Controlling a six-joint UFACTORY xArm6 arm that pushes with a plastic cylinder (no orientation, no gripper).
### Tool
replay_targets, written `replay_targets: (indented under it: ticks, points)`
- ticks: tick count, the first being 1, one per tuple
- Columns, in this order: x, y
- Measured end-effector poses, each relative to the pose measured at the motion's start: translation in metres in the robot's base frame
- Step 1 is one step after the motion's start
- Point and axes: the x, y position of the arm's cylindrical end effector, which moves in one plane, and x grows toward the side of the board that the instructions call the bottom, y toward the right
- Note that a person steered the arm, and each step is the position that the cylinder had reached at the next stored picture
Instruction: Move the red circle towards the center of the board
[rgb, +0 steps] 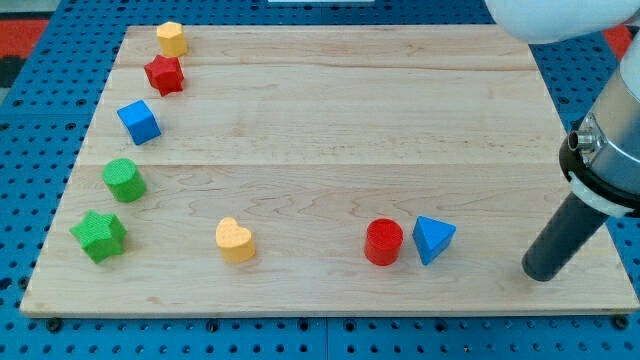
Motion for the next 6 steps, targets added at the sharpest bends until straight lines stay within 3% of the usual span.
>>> replay_targets:
  ticks: [3, 5, 6]
  points:
    - [0.004, 0.005]
    - [0.036, -0.049]
    - [0.025, -0.081]
